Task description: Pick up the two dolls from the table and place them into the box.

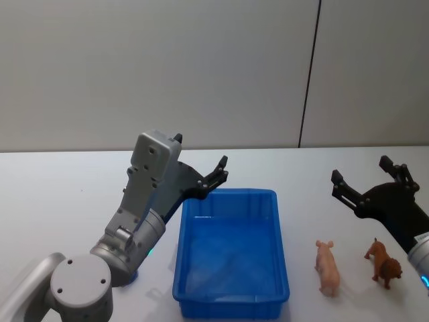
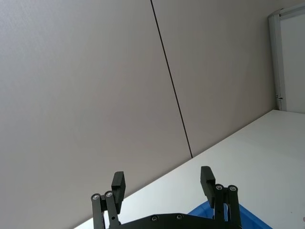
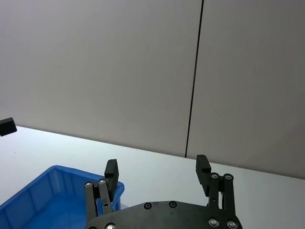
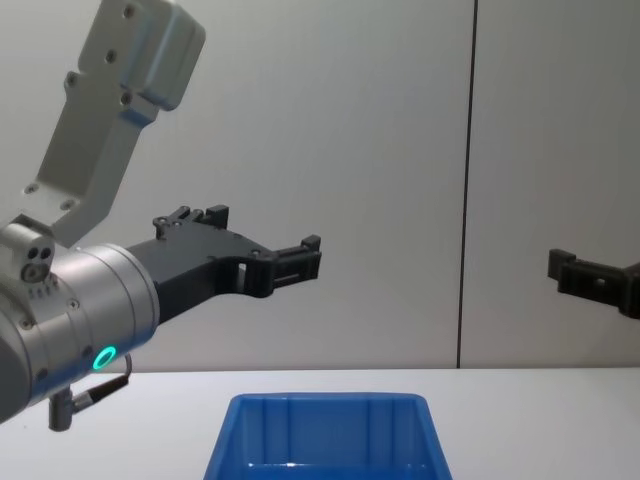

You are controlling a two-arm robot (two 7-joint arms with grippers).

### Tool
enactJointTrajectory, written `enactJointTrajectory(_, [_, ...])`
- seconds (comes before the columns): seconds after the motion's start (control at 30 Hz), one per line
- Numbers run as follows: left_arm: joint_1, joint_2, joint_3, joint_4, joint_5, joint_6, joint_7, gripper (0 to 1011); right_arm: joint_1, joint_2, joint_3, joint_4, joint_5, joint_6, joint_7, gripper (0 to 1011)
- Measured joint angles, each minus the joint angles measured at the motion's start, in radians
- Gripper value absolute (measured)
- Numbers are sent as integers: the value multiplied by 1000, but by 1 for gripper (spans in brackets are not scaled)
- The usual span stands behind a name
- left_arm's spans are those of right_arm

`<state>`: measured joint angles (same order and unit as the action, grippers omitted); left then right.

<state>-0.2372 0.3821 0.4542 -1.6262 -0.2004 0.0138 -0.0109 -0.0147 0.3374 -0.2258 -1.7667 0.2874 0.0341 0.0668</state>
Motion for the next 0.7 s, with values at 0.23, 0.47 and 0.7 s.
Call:
enactJointTrajectory(0.23, [0,0,0,0,0,0,0,1001,0,0,0,0,0,0,0,1001])
enactJointTrajectory(0.47, [0,0,0,0,0,0,0,1001,0,0,0,0,0,0,0,1001])
enactJointTrajectory(0.7, [0,0,0,0,0,0,0,1001,0,0,0,0,0,0,0,1001])
